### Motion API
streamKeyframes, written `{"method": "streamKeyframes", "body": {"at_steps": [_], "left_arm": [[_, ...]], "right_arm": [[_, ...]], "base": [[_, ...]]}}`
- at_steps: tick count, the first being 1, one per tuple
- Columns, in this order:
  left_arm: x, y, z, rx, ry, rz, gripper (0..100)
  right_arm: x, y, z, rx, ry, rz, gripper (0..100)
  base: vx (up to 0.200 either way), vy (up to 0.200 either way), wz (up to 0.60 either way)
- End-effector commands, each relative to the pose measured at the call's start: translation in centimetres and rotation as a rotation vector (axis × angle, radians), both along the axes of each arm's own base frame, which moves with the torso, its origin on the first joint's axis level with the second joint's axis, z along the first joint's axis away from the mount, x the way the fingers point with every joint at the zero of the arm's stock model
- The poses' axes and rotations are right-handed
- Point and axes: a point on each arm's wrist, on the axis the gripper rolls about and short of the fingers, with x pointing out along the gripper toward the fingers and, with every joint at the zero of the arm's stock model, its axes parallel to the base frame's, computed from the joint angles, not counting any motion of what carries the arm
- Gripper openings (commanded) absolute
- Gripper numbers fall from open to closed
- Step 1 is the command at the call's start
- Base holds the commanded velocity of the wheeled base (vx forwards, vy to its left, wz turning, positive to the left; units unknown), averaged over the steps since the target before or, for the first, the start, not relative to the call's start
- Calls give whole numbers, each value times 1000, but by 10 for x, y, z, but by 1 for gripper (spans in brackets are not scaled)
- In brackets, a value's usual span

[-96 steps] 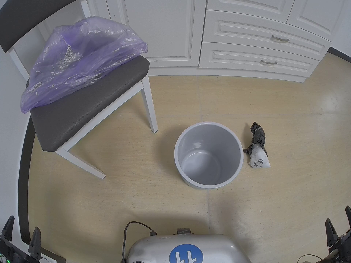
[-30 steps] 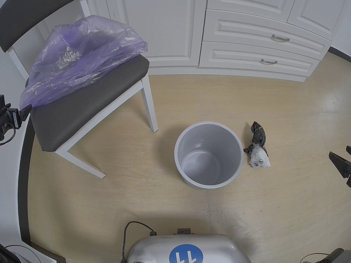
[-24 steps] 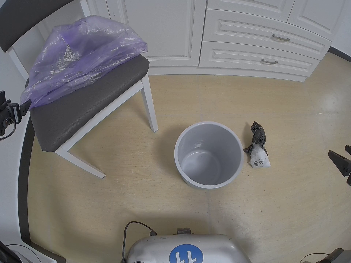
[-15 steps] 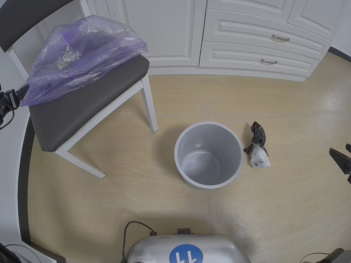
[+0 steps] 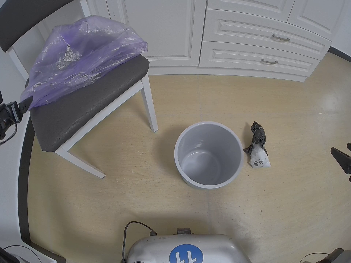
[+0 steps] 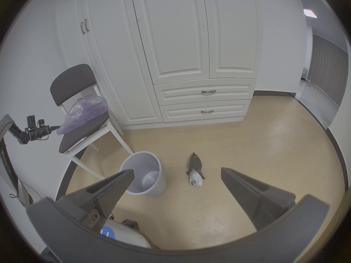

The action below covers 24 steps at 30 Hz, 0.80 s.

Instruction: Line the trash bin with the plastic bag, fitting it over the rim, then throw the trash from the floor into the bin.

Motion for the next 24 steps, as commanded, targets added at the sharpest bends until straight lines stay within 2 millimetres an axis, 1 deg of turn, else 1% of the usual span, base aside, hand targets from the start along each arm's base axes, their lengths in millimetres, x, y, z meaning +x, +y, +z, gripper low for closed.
{"method": "streamKeyframes", "body": {"at_steps": [1,3,7,9,10,12,17,19,24], "left_arm": [[-19,-11,-14,30,40,-53,100],[-23,-12,-18,33,52,-55,100],[-21,-10,-24,45,78,-51,100],[-11,-5,-27,54,95,-38,100],[-9,-4,-27,55,92,-32,100],[1,1,-26,58,83,4,100],[24,11,-34,68,64,43,100],[31,14,-36,69,50,45,100],[42,20,-40,57,32,50,100]], "right_arm": [[-4,0,1,0,-16,2,100],[-4,0,1,0,-16,3,100],[-4,0,1,0,-16,3,100],[-4,0,1,0,-16,3,100],[-4,0,1,0,-16,3,100],[-4,0,1,0,-16,2,100],[-6,0,2,0,-24,2,100],[-7,0,2,0,-29,2,100],[-7,0,3,0,-32,2,100]], "base": [[0,0,0],[0,0,0],[0,0,0],[0,0,0],[0,0,0],[0,0,0],[0,0,0],[0,0,0],[0,0,0]]}}
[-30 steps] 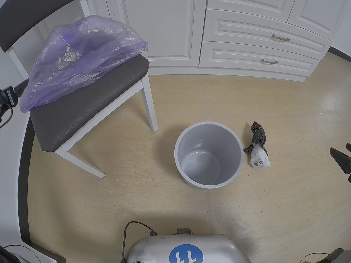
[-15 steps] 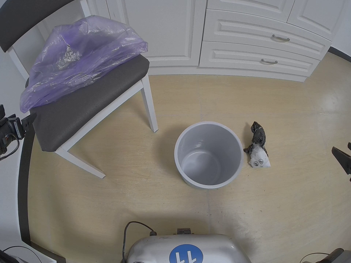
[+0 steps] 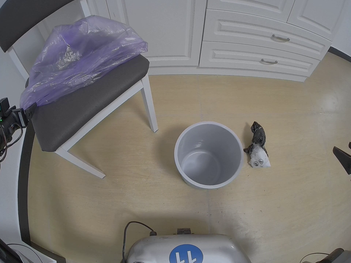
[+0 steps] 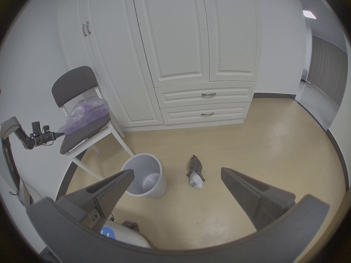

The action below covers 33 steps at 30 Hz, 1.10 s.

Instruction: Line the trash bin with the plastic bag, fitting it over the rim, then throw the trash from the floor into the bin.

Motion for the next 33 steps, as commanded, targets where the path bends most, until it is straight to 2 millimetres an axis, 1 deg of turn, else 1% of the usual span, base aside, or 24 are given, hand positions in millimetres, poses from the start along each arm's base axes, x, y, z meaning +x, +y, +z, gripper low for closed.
{"method": "streamKeyframes", "body": {"at_steps": [1,2,3,7,11,15,16,17,19,21,22,23,27,28,33], "left_arm": [[16,9,-11,-37,5,5,100],[16,9,-10,-38,0,5,100],[17,10,-5,-72,-52,6,100],[13,14,7,-106,-144,12,100],[7,17,13,-124,-194,21,100],[9,17,12,-131,-197,20,100],[13,19,4,-147,-169,14,100],[15,20,-1,-153,-155,15,100],[20,22,-9,-165,-130,15,100],[20,22,-9,-165,-130,15,100],[26,25,-19,-178,-104,18,100],[28,26,-21,-180,-99,18,100],[32,25,-22,-183,-117,4,100],[32,23,-18,-190,-142,-20,100],[32,22,-16,-190,-148,-65,100]], "right_arm": [[-2,0,1,0,-10,0,100],[-2,0,1,0,-12,0,100],[-2,0,1,0,-12,0,100],[-4,0,2,0,-18,0,100],[-4,0,2,0,-19,2,100],[-3,0,2,0,-16,2,100],[-3,0,2,0,-16,2,100],[-4,0,2,0,-19,2,100],[-4,0,2,1,-21,9,100],[-4,0,2,1,-21,9,100],[-4,1,2,3,-22,26,100],[-4,1,2,4,-21,31,100],[-3,1,2,4,-14,34,100],[-3,1,2,4,-16,34,100],[-5,1,3,4,-28,34,100]], "base": [[0,0,0],[0,0,0],[0,0,0],[0,0,0],[0,0,0],[0,0,0],[0,0,0],[0,0,0],[0,0,0],[0,0,0],[0,0,0],[0,0,0],[0,0,0],[0,0,0],[0,0,0]]}}
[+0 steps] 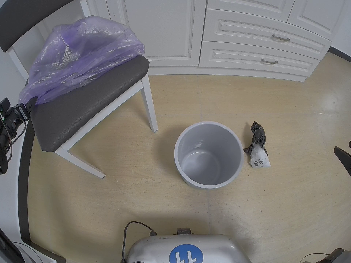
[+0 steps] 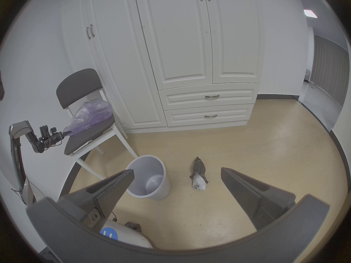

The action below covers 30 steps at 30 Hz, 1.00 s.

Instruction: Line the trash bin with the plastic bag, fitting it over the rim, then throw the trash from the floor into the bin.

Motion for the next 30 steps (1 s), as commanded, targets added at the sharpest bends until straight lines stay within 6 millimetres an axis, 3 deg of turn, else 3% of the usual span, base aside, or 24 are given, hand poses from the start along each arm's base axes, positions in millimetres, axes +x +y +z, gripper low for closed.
{"method": "streamKeyframes", "body": {"at_steps": [1,6,7,21,30], "left_arm": [[2,0,-2,-1,5,-9,100],[2,0,-3,0,8,-10,100],[2,0,-3,0,9,-10,0],[-1,-10,2,23,-31,-32,0],[-22,-33,10,42,-87,-74,0]], "right_arm": [[-2,0,1,0,-7,1,100],[-1,0,0,0,-4,3,100],[-1,0,0,0,-4,4,100],[-2,0,-1,0,-3,6,100],[-3,1,-3,-3,-3,23,100]], "base": [[0,0,0],[0,0,0],[0,0,0],[0,0,0],[0,0,0]]}}
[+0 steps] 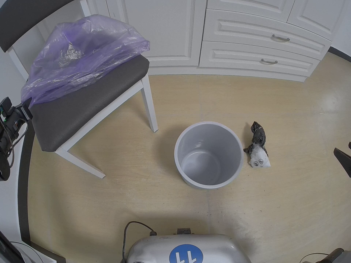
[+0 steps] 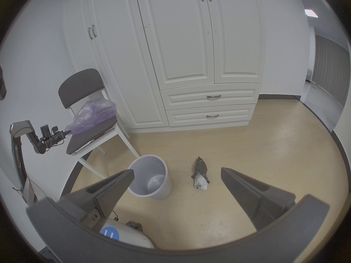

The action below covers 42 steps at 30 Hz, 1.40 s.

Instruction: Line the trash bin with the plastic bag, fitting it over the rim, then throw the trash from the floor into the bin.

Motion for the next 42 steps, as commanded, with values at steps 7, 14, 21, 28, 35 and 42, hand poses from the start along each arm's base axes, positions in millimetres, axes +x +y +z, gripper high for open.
{"method": "streamKeyframes", "body": {"at_steps": [7,14,21,28,35,42], "left_arm": [[-31,-43,14,47,-47,-18,0],[-49,-76,28,46,-100,-90,0],[-70,-121,37,2,-149,-171,0],[-78,-149,39,-39,-168,-246,0],[-89,-168,36,-52,-161,-327,0],[-96,-180,37,-51,-165,-391,0]], "right_arm": [[-5,0,6,-3,-36,6,100],[-10,0,8,-7,-55,2,100],[-7,0,6,-14,-41,-5,100],[-7,0,5,-50,-45,-5,100],[-4,-1,11,-42,-53,-23,100],[0,-1,10,-42,-38,-41,100]], "base": [[0,0,0],[0,0,0],[0,0,0],[0,0,0],[0,0,0],[0,0,0]]}}
